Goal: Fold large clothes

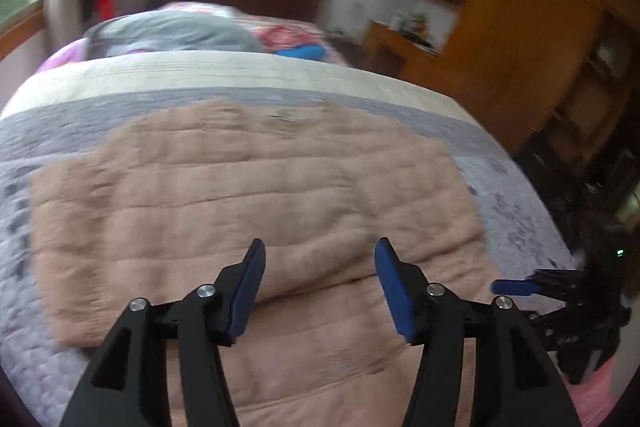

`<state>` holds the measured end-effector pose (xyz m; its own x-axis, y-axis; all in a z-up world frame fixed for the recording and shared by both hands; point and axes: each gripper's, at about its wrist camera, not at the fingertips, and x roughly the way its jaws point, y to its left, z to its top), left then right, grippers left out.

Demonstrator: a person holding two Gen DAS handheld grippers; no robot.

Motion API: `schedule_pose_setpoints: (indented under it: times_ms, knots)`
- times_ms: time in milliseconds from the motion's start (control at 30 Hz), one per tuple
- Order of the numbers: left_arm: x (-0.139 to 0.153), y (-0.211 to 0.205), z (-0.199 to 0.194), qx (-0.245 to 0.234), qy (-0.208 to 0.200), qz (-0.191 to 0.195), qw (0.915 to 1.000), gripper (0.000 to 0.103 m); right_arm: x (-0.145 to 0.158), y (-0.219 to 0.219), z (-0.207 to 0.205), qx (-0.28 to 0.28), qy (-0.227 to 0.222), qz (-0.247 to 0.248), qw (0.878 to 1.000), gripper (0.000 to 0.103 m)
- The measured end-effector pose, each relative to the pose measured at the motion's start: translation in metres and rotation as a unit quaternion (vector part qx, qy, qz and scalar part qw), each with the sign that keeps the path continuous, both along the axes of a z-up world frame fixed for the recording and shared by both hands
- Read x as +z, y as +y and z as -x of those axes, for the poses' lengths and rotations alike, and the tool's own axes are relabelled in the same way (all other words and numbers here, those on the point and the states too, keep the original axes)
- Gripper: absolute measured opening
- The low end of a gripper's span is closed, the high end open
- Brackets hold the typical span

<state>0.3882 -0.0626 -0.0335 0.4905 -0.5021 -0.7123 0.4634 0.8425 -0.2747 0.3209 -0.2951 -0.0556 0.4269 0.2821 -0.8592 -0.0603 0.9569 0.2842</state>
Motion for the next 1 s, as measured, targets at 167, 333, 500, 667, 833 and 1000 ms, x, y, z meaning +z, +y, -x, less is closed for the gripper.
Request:
schedule_pose_setpoints:
  times_ms: [167,333,500,667,833,1000]
  knots:
    - [-0.021,0.049,-0.031,0.117,0.021,-0.101,0.9878,0.054,0.006,0.027,-0.065,0.019,0.022,-0.044,0.999,0.056]
    - [-0.058,0.063,-0.048,0.126,0.067,-0.126,0.9817,0.048,-0.01,0.046,-0.127,0.012,0.052,-0.048,0.997,0.055]
    - [-0.07,0.059,-0.046,0.115,0.056,-0.134,0.9826,0.048,-0.034,0.054,-0.156,0.01,0.082,-0.075,0.994,0.037]
    - [-0.062,0.061,-0.049,0.121,0.058,-0.128,0.9827,0.048,-0.028,0.052,-0.157,0.015,0.074,-0.097,0.992,0.008]
    - [-0.028,0.069,-0.038,0.137,0.028,-0.083,0.9867,0.048,0.028,0.022,-0.133,0.002,0.0,-0.069,0.998,0.007]
    - [-0.011,0.057,-0.042,0.13,0.005,-0.08,0.9882,0.048,0.067,-0.029,-0.107,-0.062,-0.042,-0.008,0.997,0.006]
